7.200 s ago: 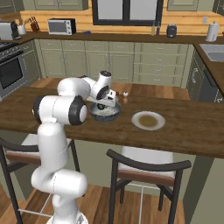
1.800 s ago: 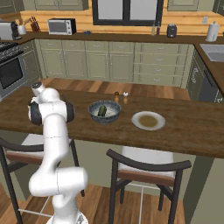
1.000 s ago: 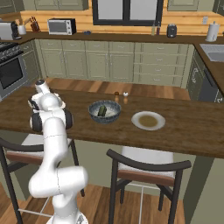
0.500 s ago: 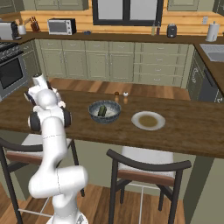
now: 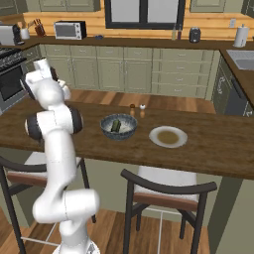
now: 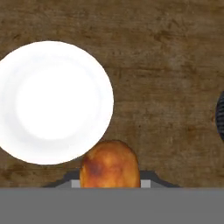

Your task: Pick the chicken drumstick and cucumber from their plates and place them in the bowl. Then put the bowl in the fridge.

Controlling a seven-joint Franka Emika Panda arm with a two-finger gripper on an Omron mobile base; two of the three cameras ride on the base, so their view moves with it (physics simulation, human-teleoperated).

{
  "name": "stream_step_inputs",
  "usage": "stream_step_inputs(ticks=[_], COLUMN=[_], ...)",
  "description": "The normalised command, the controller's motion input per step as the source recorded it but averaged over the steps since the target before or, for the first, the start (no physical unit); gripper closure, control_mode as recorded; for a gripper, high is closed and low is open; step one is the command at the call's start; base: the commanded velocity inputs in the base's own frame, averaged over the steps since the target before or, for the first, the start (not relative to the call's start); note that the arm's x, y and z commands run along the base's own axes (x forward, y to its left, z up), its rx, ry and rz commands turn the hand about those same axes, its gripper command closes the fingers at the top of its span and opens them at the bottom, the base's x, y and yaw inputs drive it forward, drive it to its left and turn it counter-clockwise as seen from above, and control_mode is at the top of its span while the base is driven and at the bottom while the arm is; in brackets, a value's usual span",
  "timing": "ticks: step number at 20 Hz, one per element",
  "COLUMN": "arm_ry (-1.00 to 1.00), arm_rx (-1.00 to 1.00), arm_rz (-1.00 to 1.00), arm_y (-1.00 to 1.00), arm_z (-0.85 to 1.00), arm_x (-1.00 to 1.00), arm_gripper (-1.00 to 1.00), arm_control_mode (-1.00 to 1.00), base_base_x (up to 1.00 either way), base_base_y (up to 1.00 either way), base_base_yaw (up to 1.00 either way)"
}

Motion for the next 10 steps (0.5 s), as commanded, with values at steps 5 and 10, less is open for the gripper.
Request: stream_step_inputs(ticks=[5, 10], arm_ry=[0.00, -0.13], arm_rx=[0.03, 0.00], arm_rz=[0.00, 0.00], arm_y=[-1.00, -1.00], arm_z=[0.30, -0.14], arm_x=[-0.92, -0.97], arm_gripper=[1.00, 1.00], arm_control_mode=[-1.00, -1.00], base_base_x=[0.00, 0.00], base_base_y=[0.00, 0.00], base_base_yaw=[0.00, 0.00])
